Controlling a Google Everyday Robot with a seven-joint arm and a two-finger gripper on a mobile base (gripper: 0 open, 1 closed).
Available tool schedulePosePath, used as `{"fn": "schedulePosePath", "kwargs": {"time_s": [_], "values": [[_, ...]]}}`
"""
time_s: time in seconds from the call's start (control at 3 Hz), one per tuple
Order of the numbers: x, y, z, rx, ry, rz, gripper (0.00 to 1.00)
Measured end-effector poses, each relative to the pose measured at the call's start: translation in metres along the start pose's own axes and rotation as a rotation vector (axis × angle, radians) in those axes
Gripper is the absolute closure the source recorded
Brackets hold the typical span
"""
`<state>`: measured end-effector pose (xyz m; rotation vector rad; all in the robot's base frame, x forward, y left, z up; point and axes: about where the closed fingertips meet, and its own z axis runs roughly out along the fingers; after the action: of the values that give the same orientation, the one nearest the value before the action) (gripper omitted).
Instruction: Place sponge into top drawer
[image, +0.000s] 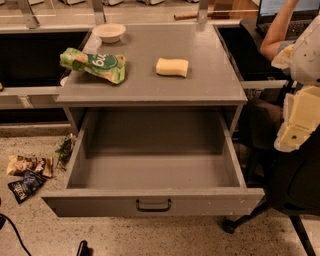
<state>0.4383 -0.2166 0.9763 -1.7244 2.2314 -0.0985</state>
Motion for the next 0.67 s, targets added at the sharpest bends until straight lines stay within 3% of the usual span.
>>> {"fn": "schedulePosePath", "kwargs": {"time_s": [0.33, 0.67], "values": [[-0.001, -0.001, 0.000, 0.005, -0.004, -0.001, 0.00], [-0.019, -0.029, 0.018, 0.031, -0.094, -0.002, 0.00]]}}
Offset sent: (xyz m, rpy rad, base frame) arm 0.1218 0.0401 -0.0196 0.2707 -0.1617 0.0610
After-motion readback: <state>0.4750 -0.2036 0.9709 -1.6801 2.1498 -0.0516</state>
